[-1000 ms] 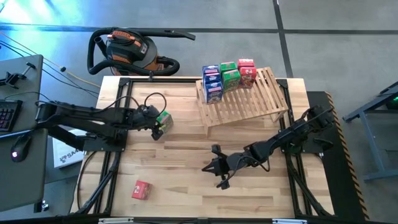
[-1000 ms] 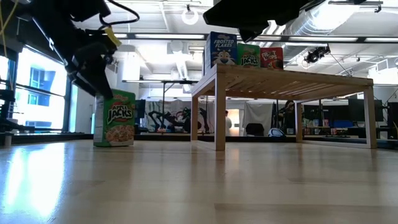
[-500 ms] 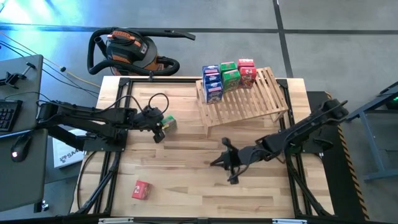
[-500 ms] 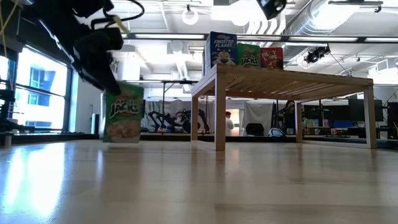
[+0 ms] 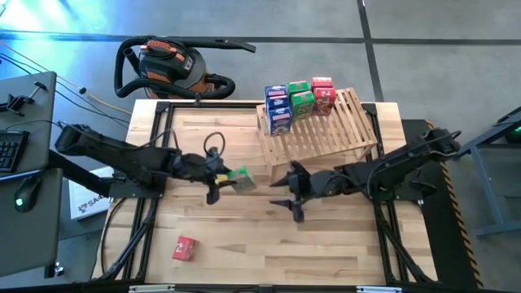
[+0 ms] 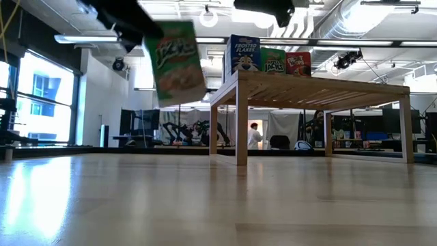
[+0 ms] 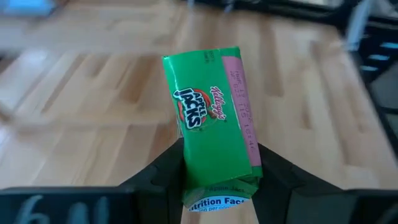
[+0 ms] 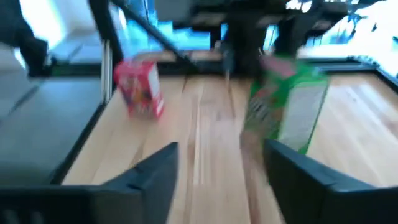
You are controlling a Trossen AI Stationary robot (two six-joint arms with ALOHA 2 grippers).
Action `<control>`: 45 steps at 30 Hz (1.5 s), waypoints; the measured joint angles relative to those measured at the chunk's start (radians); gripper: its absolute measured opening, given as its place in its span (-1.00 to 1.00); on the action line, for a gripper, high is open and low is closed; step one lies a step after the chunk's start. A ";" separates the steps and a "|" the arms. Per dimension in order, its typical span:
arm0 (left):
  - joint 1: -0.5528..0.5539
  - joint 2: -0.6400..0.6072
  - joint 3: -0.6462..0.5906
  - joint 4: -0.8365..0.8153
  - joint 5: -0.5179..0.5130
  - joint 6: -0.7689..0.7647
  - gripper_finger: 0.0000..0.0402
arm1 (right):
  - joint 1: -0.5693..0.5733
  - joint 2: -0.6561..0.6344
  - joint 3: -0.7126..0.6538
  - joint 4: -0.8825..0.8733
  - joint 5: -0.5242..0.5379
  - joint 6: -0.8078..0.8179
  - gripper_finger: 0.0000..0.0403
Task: Stack cereal on shelf
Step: Put the green cereal box on the shelf aligned with the other green cereal boxes
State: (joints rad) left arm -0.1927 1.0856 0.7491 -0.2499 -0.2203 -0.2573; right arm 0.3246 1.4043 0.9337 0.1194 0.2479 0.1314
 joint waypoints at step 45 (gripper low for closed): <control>-0.102 0.276 0.303 0.038 0.002 0.126 -0.18 | -0.102 0.077 0.058 0.081 -0.203 -0.027 -0.14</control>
State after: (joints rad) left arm -0.2947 1.3621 1.0519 -0.2115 -0.2188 -0.1310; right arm 0.2230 1.4811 0.9916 0.2005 0.0444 0.1043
